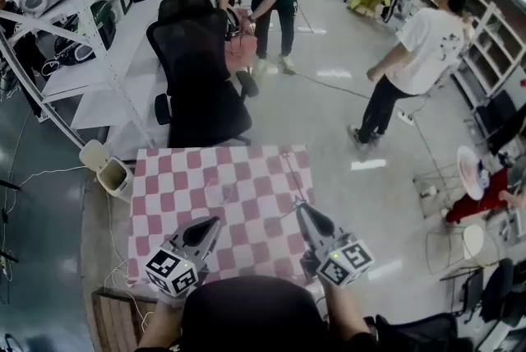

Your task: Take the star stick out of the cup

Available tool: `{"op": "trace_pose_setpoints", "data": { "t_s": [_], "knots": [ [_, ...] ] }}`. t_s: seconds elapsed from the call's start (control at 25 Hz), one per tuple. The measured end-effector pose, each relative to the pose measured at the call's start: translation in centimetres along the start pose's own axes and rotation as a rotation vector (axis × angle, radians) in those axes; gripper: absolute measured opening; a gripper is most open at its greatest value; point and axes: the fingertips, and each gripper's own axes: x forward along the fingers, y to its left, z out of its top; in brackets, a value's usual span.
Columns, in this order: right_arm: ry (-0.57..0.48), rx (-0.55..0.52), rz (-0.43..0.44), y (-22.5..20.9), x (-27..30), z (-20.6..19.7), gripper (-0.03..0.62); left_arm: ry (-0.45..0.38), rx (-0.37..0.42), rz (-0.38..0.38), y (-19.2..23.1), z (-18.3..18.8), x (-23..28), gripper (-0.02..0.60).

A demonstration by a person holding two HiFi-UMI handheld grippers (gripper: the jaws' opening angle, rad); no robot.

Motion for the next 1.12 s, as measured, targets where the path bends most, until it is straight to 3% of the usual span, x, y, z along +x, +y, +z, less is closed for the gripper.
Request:
{"op": "trace_pose_setpoints", "data": {
  "t_s": [1.12],
  "knots": [
    [0.022, -0.008, -0.023, 0.0, 1.2, -1.0, 0.025, -0.002, -0.01, 0.01, 0.9, 0.0, -0.3, 0.038]
  ]
}}
